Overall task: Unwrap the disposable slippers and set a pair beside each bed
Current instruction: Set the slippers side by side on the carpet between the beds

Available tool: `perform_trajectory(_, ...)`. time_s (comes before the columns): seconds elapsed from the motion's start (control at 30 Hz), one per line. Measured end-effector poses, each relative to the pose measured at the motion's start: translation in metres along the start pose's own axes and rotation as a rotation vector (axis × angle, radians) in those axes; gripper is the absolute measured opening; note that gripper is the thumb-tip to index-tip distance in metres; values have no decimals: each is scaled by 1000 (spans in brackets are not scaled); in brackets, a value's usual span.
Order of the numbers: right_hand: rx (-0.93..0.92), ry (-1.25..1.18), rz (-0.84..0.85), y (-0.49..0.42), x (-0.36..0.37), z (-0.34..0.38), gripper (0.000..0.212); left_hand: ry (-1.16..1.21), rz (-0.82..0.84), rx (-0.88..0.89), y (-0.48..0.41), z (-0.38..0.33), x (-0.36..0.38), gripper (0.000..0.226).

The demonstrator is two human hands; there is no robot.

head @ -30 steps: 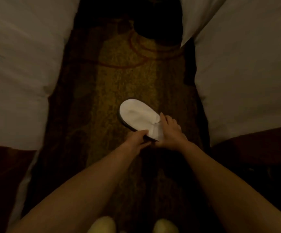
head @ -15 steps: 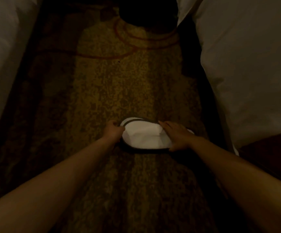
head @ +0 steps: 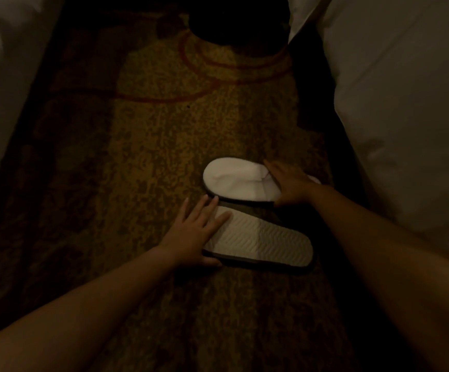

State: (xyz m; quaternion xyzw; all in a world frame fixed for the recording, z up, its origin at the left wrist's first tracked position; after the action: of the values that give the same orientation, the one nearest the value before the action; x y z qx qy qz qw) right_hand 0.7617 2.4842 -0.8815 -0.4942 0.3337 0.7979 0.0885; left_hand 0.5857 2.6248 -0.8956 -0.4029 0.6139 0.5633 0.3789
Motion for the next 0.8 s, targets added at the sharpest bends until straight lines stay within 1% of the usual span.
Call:
perform_trajectory(0.07, 8, 13, 40, -5, 6, -5, 108, -46, 63, 16, -5, 1, 7, 109)
perform_trajectory(0.23, 5, -2, 113, 0, 12, -6, 112, -101, 54, 29, -3, -3, 0, 96)
perform_trajectory(0.27, 5, -10, 104, 3, 10, -3, 114, -80, 56, 26, -2, -3, -4, 93)
perform_trajectory(0.33, -13, -103, 7, 11, 0, 9, 110, -5, 12, 38, 4, -5, -16, 85)
perform_trajectory(0.37, -26, -192, -58, 17, -5, 17, 104, 41, -49, 54, 7, -6, -26, 80)
perform_trajectory(0.43, -28, -418, -165, 33, -9, 36, 84, 127, -156, 68, 13, -8, -48, 67)
perform_trajectory(0.5, -5, -603, -206, 52, -8, 51, 68, 235, -183, 29, 15, -1, -63, 54)
perform_trajectory(0.53, 18, -653, -164, 62, -5, 57, 66, 322, -175, -16, 15, 4, -69, 46)
perform_trajectory(0.6, 63, -681, -8, 83, 0, 63, 70, 588, -140, -142, 13, 19, -78, 29)
perform_trajectory(0.63, 88, -699, 38, 91, 1, 59, 67, 728, -117, -205, 13, 26, -79, 23)
perform_trajectory(0.67, 123, -724, 32, 98, 2, 51, 56, 837, -87, -256, 12, 31, -78, 20)
perform_trajectory(0.7, 167, -760, -26, 103, 1, 40, 39, 908, -43, -298, 12, 34, -75, 20)
perform_trajectory(0.73, 211, -800, -124, 107, 0, 29, 23, 954, 11, -335, 12, 34, -70, 22)
perform_trajectory(0.77, 252, -827, -221, 112, 0, 19, 11, 980, 63, -376, 13, 33, -64, 28)
perform_trajectory(0.8, 282, -829, -276, 116, 4, 12, 6, 992, 104, -426, 13, 32, -56, 34)
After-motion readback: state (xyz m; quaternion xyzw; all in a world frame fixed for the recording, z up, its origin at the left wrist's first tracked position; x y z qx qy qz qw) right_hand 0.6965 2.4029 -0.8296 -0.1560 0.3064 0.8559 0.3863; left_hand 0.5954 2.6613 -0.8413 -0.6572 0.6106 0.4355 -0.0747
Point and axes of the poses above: each hand's wrist, its own y-axis away from the middle knuckle, its own x-axis out of the palm, z = x × y, the point moved 8 cm from there along -y, towards the middle knuckle, and after that the axes turned 12 degrees about -x, right-handed, at the moved point
